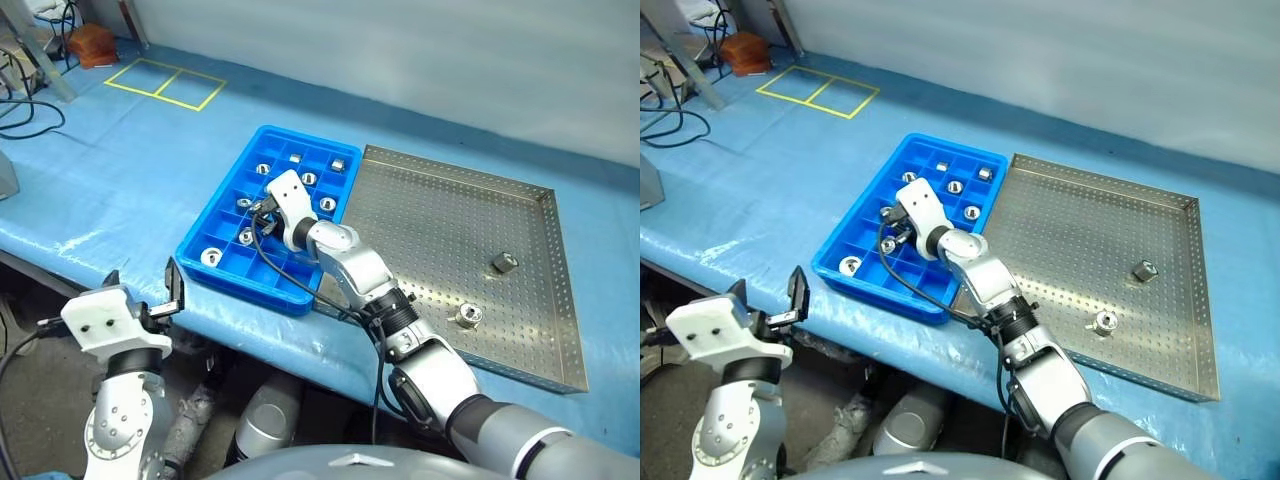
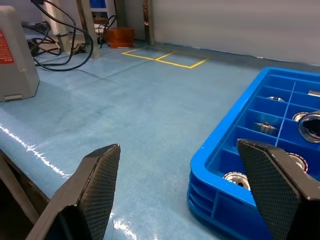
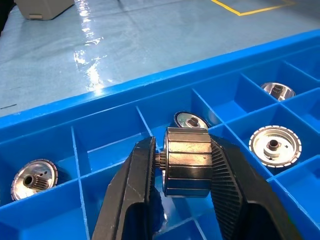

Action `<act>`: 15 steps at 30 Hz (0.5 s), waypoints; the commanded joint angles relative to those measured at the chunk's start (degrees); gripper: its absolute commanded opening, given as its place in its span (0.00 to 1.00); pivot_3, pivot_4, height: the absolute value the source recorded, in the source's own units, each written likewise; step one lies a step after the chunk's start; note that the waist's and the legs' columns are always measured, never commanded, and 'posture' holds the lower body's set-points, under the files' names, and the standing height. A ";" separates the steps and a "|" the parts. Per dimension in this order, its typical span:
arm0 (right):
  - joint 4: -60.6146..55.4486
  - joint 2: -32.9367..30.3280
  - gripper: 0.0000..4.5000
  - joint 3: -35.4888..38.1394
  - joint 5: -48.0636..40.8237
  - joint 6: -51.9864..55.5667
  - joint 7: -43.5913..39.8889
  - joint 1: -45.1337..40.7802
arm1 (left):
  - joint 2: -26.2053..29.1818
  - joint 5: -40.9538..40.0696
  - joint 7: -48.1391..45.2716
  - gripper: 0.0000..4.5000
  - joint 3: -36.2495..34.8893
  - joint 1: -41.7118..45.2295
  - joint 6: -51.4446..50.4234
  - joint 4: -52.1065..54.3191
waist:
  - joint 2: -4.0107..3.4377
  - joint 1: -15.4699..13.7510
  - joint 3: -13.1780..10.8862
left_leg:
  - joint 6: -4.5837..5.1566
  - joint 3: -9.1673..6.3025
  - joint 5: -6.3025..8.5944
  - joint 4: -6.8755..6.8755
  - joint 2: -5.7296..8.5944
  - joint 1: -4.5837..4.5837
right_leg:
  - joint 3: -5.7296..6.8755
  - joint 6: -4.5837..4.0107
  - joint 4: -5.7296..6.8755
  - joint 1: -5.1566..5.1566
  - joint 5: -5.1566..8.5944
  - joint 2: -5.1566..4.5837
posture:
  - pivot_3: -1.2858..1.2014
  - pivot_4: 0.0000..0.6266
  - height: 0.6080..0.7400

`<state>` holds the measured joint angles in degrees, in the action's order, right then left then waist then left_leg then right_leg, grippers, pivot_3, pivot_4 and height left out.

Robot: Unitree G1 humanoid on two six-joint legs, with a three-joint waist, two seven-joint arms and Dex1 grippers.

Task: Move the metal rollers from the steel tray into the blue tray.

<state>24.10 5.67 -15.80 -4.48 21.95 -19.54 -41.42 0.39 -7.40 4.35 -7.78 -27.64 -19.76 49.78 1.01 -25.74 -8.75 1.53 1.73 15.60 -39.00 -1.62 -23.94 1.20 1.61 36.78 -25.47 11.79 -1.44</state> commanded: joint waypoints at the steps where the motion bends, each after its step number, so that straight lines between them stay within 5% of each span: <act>1: -4.14 -0.88 0.26 1.38 0.47 0.20 0.14 0.13 | 0.43 0.02 -0.64 0.90 0.22 0.86 -0.33 0.43 | 0.00 -0.16 0.00 | -0.01 0.00 0.01 0.00 0.00 0.00 | 0.01 0.00 0.00 0.00 0.00 0.00 | 0.73 0.24 1.00; 10: -5.80 -3.12 0.26 2.02 1.67 2.82 0.68 2.11 | 0.79 0.09 -1.81 0.90 0.42 2.64 -1.61 -0.34 | 0.00 -0.11 0.01 | -0.10 -0.06 0.03 0.00 -0.05 -0.12 | 0.25 -0.01 0.08 0.08 0.00 0.03 | 0.72 0.24 1.00; 15: -7.13 -3.26 0.61 2.15 2.17 3.68 1.00 3.23 | 1.14 0.20 -2.51 0.91 0.33 3.45 -2.44 -0.39 | 0.00 -0.06 0.02 | -0.11 -0.08 0.03 -0.03 -0.06 -0.12 | 0.29 -0.01 0.09 0.10 0.00 0.03 | 0.71 0.24 1.00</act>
<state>19.71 2.34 -14.16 -2.40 25.64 -18.72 -38.14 0.87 -7.40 2.33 -7.77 -24.41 -22.30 49.34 1.01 -25.81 -8.74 1.42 1.64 15.63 -39.03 -1.68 -24.06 1.49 1.61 36.87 -25.36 11.79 -1.41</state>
